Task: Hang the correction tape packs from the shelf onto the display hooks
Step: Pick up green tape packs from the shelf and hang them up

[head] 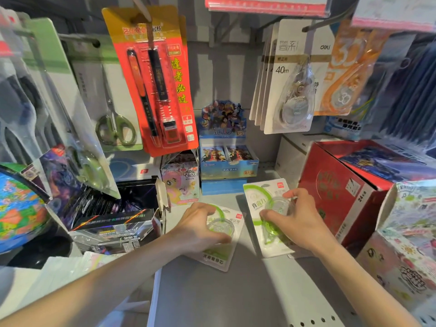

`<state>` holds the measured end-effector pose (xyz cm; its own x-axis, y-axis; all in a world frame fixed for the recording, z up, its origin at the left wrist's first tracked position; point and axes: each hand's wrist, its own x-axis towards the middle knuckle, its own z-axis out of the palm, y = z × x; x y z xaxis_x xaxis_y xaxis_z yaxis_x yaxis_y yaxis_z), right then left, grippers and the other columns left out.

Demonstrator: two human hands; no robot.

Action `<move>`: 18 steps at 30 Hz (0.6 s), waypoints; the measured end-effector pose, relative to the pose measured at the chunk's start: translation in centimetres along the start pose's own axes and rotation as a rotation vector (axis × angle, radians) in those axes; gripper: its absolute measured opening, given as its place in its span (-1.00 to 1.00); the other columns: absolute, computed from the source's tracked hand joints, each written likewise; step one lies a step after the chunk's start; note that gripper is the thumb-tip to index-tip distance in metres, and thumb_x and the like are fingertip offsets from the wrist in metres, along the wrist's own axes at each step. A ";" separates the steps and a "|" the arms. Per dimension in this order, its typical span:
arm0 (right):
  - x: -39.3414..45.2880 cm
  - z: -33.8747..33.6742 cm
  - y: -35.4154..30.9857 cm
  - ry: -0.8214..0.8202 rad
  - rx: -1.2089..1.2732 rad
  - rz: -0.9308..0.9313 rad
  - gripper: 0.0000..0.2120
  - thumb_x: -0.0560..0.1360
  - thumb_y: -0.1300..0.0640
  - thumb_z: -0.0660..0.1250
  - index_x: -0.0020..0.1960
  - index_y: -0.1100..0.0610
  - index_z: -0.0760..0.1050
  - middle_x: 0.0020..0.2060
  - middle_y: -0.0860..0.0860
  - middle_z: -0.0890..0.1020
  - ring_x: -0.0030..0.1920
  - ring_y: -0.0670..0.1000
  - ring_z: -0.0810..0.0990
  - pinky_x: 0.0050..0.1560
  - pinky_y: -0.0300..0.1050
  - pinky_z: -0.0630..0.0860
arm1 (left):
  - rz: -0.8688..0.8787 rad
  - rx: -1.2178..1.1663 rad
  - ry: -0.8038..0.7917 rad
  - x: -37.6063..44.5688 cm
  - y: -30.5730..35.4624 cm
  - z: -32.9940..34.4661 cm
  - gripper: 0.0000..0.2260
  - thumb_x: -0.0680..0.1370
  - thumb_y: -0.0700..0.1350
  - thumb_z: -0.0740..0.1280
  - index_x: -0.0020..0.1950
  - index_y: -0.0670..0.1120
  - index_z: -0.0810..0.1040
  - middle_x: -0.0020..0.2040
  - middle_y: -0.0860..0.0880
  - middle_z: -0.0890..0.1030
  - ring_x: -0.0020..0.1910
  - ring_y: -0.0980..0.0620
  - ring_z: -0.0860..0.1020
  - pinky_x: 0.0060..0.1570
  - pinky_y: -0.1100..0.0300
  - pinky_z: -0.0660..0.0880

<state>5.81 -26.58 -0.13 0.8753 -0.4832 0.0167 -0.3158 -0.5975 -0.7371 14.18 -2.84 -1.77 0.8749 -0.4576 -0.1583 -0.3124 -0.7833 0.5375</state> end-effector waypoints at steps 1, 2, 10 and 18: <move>0.0 -0.1 0.3 0.005 -0.023 -0.001 -0.34 0.33 -0.21 0.60 0.22 -0.08 0.29 0.21 0.00 0.38 0.17 0.06 0.53 0.15 0.18 0.62 | -0.032 0.068 0.022 0.1 0.1 0.1 -0.24 0.38 0.35 0.46 0.44 -0.04 0.40 0.40 0.00 0.36 0.44 -0.02 0.32 0.43 0.05 0.33; -0.1 -0.1 0.5 0.005 -0.043 -0.003 -0.33 0.33 -0.21 0.60 0.22 -0.06 0.29 0.21 0.00 0.37 0.19 0.07 0.52 0.18 0.15 0.59 | -0.067 0.144 0.038 0.2 0.2 0.2 -0.27 0.36 0.45 0.41 0.33 -0.01 0.43 0.33 0.00 0.38 0.40 -0.04 0.33 0.38 0.02 0.35; -0.4 1.2 0.0 -0.047 -0.104 -0.046 -0.37 0.39 -0.24 0.56 0.29 0.03 0.41 0.19 -0.01 0.38 0.26 0.12 0.54 0.39 0.14 0.42 | -0.031 0.101 0.064 -0.4 -0.2 0.9 -0.25 0.38 0.42 0.44 0.49 0.11 0.44 0.41 0.03 0.39 0.45 0.00 0.29 0.44 0.06 0.29; -0.1 1.2 0.3 -0.058 0.041 -0.017 -0.47 0.37 -0.18 0.61 0.17 -0.03 0.45 0.19 0.08 0.56 0.15 0.12 0.60 0.20 0.09 0.54 | 0.003 0.020 0.029 -0.7 -0.5 0.7 -0.37 0.38 0.26 0.54 0.38 0.23 0.41 0.42 0.07 0.37 0.40 0.02 0.30 0.32 0.15 0.30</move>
<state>6.12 -25.94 -1.17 0.9003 -0.4351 -0.0090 -0.2868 -0.5777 -0.7642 13.51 -2.41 -2.55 0.8840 -0.4483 -0.1327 -0.3223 -0.7900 0.5216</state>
